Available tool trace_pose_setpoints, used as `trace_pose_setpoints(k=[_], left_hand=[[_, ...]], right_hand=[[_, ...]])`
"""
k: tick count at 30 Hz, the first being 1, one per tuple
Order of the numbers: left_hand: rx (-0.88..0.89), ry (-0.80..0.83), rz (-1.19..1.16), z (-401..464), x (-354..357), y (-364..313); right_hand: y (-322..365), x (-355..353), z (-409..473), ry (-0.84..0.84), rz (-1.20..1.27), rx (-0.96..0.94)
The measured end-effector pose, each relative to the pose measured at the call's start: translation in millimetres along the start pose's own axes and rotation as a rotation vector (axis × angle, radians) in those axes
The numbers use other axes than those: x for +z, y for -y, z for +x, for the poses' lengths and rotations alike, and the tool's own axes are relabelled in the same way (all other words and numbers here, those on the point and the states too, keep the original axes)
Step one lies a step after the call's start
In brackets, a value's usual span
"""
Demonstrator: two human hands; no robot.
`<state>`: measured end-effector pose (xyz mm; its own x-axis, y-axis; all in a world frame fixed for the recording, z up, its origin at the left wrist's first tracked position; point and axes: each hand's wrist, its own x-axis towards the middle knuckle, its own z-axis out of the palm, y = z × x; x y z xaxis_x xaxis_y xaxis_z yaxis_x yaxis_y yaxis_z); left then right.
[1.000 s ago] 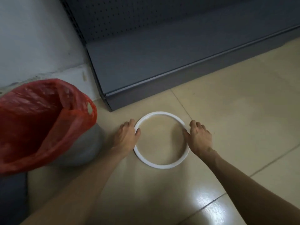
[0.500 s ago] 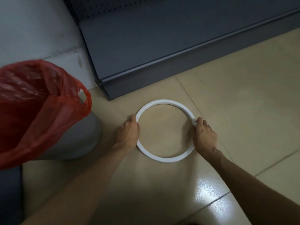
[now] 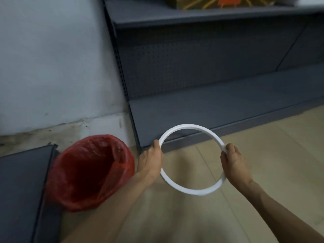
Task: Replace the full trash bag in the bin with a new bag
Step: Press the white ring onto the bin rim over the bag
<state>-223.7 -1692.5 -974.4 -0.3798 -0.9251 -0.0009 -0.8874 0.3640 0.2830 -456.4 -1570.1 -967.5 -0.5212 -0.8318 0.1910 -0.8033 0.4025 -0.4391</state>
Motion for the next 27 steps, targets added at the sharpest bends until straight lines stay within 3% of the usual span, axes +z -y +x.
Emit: trace_pose_setpoints(k=[7, 16, 21, 27], left_hand=[[-0.104, -0.162, 0.025, 3.5, -99.5, 74.7], [-0.358, -0.255, 0.019, -66.1, -150.2, 201.5], [-0.444, -0.278, 0.040, -100.9, -145.8, 238.5], [-0.438, -0.232, -0.037, -111.8, -129.2, 242.5]], right_hand=[[112.4, -3.2, 50.8, 0.057, 0.024, -0.192], [251.3, 55.4, 32.3, 0.266, 0.081, -0.466], [283.4, 84.2, 15.1, 0.336, 0.106, -0.612], [283.1, 104.3, 11.5, 0.378, 0.078, -0.648]])
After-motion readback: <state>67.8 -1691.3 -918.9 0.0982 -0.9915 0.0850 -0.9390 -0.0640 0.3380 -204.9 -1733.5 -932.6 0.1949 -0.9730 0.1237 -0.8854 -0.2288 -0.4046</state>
